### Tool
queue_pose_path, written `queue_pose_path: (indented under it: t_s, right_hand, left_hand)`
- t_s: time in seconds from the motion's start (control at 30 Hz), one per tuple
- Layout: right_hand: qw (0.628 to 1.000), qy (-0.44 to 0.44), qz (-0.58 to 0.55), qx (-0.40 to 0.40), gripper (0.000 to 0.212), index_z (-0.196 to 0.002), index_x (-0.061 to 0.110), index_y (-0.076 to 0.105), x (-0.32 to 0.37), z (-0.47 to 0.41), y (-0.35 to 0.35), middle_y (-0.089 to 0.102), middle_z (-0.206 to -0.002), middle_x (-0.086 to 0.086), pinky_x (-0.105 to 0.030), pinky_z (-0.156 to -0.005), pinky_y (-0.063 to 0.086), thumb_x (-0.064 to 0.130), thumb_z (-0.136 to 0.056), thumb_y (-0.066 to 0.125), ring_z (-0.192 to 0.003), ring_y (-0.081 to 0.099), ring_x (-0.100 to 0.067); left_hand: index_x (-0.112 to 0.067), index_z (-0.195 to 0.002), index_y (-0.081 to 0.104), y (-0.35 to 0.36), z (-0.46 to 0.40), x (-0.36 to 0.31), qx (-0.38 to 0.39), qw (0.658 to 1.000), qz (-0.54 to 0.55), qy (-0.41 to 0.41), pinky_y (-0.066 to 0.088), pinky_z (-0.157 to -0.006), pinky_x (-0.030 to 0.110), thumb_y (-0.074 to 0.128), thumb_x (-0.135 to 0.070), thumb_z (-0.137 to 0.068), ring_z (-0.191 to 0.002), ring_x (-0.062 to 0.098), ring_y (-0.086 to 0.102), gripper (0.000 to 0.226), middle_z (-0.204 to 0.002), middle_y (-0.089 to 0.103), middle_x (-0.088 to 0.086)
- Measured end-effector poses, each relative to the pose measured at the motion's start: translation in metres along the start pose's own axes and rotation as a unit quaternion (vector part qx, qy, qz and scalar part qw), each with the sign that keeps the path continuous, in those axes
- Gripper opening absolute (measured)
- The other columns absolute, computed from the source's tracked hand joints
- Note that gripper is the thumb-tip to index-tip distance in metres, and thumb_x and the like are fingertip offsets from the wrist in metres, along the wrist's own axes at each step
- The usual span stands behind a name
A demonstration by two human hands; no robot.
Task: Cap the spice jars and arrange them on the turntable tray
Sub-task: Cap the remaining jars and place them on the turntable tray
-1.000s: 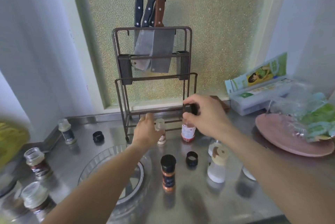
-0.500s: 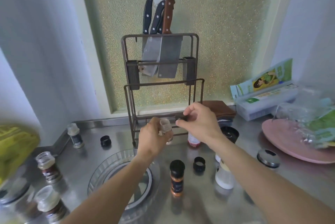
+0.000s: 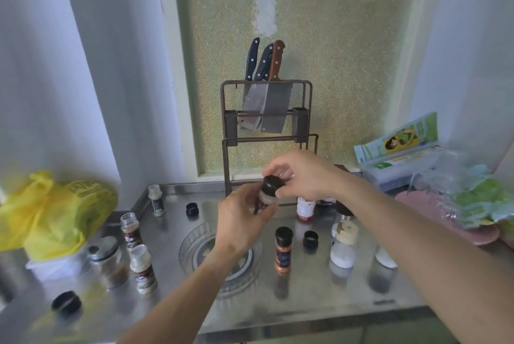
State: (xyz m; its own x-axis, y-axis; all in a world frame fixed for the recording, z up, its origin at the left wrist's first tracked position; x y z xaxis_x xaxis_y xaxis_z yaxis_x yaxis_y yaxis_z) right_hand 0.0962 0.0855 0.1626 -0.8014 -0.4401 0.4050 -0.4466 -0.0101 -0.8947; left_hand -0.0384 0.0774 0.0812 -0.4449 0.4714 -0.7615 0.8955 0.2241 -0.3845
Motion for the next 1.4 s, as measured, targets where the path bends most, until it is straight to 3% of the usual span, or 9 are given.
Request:
queue_pose_path:
  t_s: [0.2,0.3,0.4,0.47,0.6,0.73,0.83,1.27,1.4]
  right_hand:
    - [0.986,0.011,0.146,0.086,0.051,-0.109,0.007,0.073,0.020,0.022,0.032,0.078,-0.102,-0.012,-0.043,-0.082,0.058,0.047,-0.079,0.079,-0.091,0.071,-0.033]
    - [0.981,-0.001,0.105,0.163,0.049,-0.125,0.031,0.064,0.026,0.035,0.046,0.069,-0.102,0.014,-0.035,-0.084,0.057,0.029,-0.080,0.083,-0.093,0.069,-0.014]
    - [0.973,0.017,0.162,0.163,0.029,-0.098,0.019,0.076,0.024,0.035,0.060,0.075,-0.081,0.006,-0.029,-0.067,0.052,0.045,-0.086,0.074,-0.075,0.068,-0.013]
    - [0.970,0.033,0.183,0.158,0.058,-0.086,0.007,0.076,0.022,0.035,0.067,0.074,-0.069,-0.001,-0.033,-0.063,0.050,0.062,-0.091,0.058,-0.065,0.066,-0.019]
    - [0.974,0.017,0.132,0.184,0.041,-0.116,0.025,0.065,0.025,0.040,0.068,0.074,-0.098,0.003,-0.034,-0.077,0.053,0.048,-0.084,0.074,-0.088,0.067,-0.017]
    - [0.968,0.037,0.186,0.162,0.050,-0.077,0.016,0.061,0.020,0.035,0.072,0.065,-0.067,-0.001,-0.033,-0.060,0.041,0.064,-0.088,0.058,-0.061,0.053,-0.021]
    - [0.974,0.027,0.152,0.165,0.048,-0.113,0.027,0.063,0.022,0.036,0.068,0.071,-0.097,0.005,-0.038,-0.076,0.052,0.056,-0.077,0.074,-0.084,0.062,-0.017]
    - [0.978,0.040,0.143,0.149,0.057,-0.120,0.019,0.063,0.012,0.037,0.067,0.077,-0.095,0.001,-0.044,-0.085,0.056,0.055,-0.077,0.074,-0.087,0.067,-0.016]
    - [0.976,0.047,0.163,0.138,0.040,-0.085,0.013,0.070,0.004,0.038,0.068,0.072,-0.064,0.002,-0.041,-0.074,0.059,0.054,-0.081,0.071,-0.070,0.067,-0.019]
  left_hand:
    - [-0.030,-0.111,0.074,-0.012,0.061,0.001,-0.005,1.000,-0.028,-0.002,0.054,-0.076,0.011,0.083,-0.030,-0.075,-0.083,-0.007,0.070,0.037,-0.090,0.077,-0.020]
    - [-0.028,-0.110,0.075,-0.012,0.079,0.008,-0.001,1.000,-0.011,-0.023,0.054,-0.075,0.010,0.085,-0.028,-0.074,-0.082,-0.006,0.070,0.037,-0.090,0.077,-0.019]
    - [-0.028,-0.107,0.075,-0.012,0.088,0.012,0.002,0.999,-0.013,-0.029,0.055,-0.074,0.012,0.086,-0.024,-0.073,-0.082,-0.004,0.071,0.036,-0.087,0.075,-0.024]
    - [-0.028,-0.105,0.075,-0.012,0.091,0.015,0.003,0.999,-0.018,-0.038,0.051,-0.072,0.008,0.086,-0.024,-0.073,-0.083,-0.004,0.069,0.034,-0.086,0.074,-0.024]
    - [-0.031,-0.107,0.075,-0.012,0.090,0.017,0.010,0.999,-0.005,-0.048,0.050,-0.075,0.008,0.086,-0.025,-0.073,-0.084,-0.005,0.069,0.037,-0.088,0.076,-0.023]
    - [-0.030,-0.108,0.075,-0.012,0.087,0.019,0.013,0.999,-0.005,-0.048,0.054,-0.079,0.012,0.086,-0.024,-0.073,-0.086,-0.005,0.070,0.037,-0.092,0.077,-0.020]
    - [-0.029,-0.108,0.075,-0.011,0.085,0.019,0.015,0.999,-0.004,-0.046,0.053,-0.079,0.010,0.086,-0.025,-0.074,-0.085,-0.006,0.069,0.036,-0.092,0.077,-0.020]
    - [-0.025,-0.109,0.075,-0.003,0.081,0.028,0.023,0.998,0.016,-0.059,0.060,-0.084,0.024,0.088,-0.024,-0.074,-0.086,-0.002,0.072,0.037,-0.094,0.077,-0.018]
    - [-0.023,-0.109,0.076,-0.002,0.082,0.031,0.016,0.998,0.016,-0.066,0.059,-0.082,0.020,0.088,-0.022,-0.074,-0.085,-0.004,0.071,0.037,-0.091,0.078,-0.018]
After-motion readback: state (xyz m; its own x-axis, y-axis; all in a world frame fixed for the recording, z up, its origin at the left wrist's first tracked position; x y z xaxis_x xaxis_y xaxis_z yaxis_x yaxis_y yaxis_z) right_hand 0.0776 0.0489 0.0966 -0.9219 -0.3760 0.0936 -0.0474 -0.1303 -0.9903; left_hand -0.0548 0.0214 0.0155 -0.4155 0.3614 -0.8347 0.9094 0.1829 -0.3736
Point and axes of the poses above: each hand's wrist, its own z-axis away from the middle knuckle, its own y-axis out of the palm, x = y × z, the point moved 8 cm from there along -z, towards the middle knuckle
